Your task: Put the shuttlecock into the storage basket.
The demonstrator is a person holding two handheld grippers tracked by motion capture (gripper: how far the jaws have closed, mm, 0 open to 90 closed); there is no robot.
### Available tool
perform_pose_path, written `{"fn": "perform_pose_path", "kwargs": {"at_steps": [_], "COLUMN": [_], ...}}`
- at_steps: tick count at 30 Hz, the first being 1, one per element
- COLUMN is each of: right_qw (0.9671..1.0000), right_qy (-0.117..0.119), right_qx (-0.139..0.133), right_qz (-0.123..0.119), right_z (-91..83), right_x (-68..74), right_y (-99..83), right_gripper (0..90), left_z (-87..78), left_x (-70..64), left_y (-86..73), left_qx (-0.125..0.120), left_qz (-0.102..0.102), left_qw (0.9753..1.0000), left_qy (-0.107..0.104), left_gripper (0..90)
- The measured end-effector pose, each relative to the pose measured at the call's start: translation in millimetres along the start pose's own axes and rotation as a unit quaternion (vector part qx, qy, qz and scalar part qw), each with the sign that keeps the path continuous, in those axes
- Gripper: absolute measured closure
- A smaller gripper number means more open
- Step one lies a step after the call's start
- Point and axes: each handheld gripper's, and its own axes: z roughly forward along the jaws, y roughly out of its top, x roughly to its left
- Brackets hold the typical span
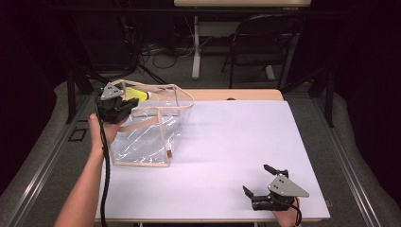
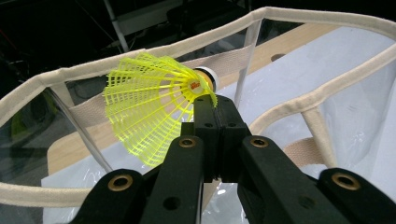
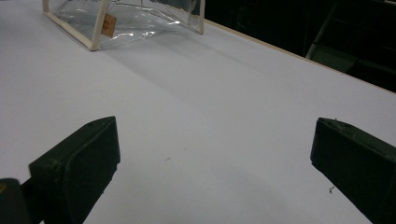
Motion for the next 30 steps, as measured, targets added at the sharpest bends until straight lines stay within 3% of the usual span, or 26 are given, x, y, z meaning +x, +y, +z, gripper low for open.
{"fn": "perform_pose_path", "kwargs": {"at_steps": [17, 30], "right_qw": [1.0000, 1.0000], "right_qy": [-0.001, 0.000], "right_qx": [0.001, 0.001], "right_qz": [0.001, -0.003], "right_z": [-1.3, -2.0], "right_x": [-1.8, -1.0], "right_y": [-1.1, -0.9], "right_gripper": [0.8, 0.8], "left_z": [7.8, 18.4], "left_x": [0.8, 1.2], "left_y": [0.3, 9.4], "left_qx": [0.028, 0.050], "left_qz": [0.009, 0.009], "left_qw": [0.9996, 0.9987], "left_qy": [0.005, 0.001], "left_gripper": [89.4, 89.4]}}
